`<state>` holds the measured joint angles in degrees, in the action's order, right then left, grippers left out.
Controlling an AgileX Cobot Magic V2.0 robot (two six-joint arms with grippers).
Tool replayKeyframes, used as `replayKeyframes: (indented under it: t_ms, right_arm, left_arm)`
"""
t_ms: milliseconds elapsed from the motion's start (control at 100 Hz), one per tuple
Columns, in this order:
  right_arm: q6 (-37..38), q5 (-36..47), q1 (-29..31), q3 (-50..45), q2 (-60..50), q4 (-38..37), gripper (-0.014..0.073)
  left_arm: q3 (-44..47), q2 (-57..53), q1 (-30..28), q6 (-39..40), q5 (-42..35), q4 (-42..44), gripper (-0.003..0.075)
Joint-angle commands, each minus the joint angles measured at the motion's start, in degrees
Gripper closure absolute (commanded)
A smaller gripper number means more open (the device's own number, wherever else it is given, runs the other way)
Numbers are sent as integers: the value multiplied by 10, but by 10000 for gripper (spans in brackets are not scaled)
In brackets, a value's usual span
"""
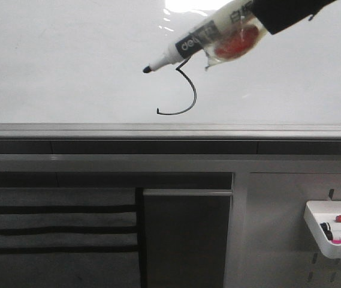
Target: Write number 3 on whiteboard
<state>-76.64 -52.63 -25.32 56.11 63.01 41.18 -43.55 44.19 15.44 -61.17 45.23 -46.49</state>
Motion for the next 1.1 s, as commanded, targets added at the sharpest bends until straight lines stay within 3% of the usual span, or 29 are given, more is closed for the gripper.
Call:
replayKeyframes:
  t_ms: [0, 200, 400, 750, 970, 1090]
  right_arm:
    - [-56, 23, -1, 21, -12, 57, 589]
    - [-150, 19, -1, 21, -12, 98, 589]
    - [-176, 12, -1, 21, -12, 98, 589]
    - [-177, 12, -1, 21, -12, 98, 589]
    - [-177, 11, -1, 21, -12, 98, 589]
    - [-176, 9, -1, 21, -11, 98, 589]
  left_arm:
    - [-34, 30, 32, -30, 4, -33, 300]
    - [-86, 128, 126, -67, 20, -6, 300]
    - [-150, 226, 201, -69, 20, 32, 300]
    - [-222, 311, 250, -73, 27, 75, 308]
    - [-222, 311, 250, -75, 27, 75, 544]
    - [-222, 311, 250, -75, 27, 75, 634]
